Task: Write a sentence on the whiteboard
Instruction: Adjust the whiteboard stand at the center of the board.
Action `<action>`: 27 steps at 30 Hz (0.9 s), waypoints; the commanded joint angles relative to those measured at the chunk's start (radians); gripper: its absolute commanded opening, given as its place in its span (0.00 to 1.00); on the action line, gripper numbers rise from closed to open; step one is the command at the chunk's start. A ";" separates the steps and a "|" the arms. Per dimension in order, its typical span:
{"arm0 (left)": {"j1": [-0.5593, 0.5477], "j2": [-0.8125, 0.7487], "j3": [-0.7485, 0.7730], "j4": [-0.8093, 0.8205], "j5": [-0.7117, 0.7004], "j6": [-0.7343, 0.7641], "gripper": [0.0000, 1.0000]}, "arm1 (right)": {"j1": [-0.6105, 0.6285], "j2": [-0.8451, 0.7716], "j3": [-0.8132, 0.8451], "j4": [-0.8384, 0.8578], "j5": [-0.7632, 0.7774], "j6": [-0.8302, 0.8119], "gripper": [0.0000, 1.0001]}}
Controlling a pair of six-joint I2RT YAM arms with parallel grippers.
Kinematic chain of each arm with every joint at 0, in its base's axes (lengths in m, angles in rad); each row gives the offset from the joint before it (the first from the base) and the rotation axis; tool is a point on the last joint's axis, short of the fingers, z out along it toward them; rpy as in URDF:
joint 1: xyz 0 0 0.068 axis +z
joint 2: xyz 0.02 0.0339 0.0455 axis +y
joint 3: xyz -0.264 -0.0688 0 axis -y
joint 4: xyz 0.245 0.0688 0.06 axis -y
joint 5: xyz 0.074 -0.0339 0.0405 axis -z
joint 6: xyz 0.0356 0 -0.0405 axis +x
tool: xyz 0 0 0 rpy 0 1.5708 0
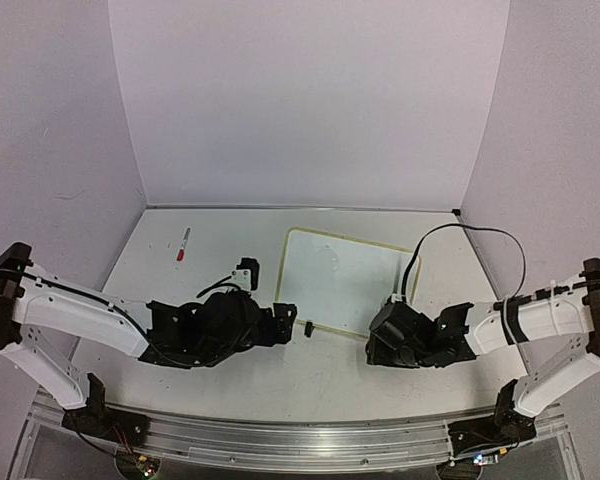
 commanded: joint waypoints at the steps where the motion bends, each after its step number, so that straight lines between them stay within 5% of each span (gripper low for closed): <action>1: 0.030 -0.102 -0.045 0.022 0.007 0.022 0.90 | 0.002 0.065 0.023 0.092 0.023 0.030 0.56; 11: 0.089 -0.247 -0.127 0.022 0.012 0.032 0.91 | -0.006 0.155 0.043 0.150 0.170 -0.052 0.40; 18: 0.111 -0.305 -0.159 0.020 0.012 0.031 0.91 | -0.040 0.186 0.018 0.296 0.173 -0.204 0.38; 27: 0.123 -0.380 -0.179 -0.015 -0.025 0.044 0.92 | -0.125 0.205 -0.030 0.480 0.106 -0.387 0.12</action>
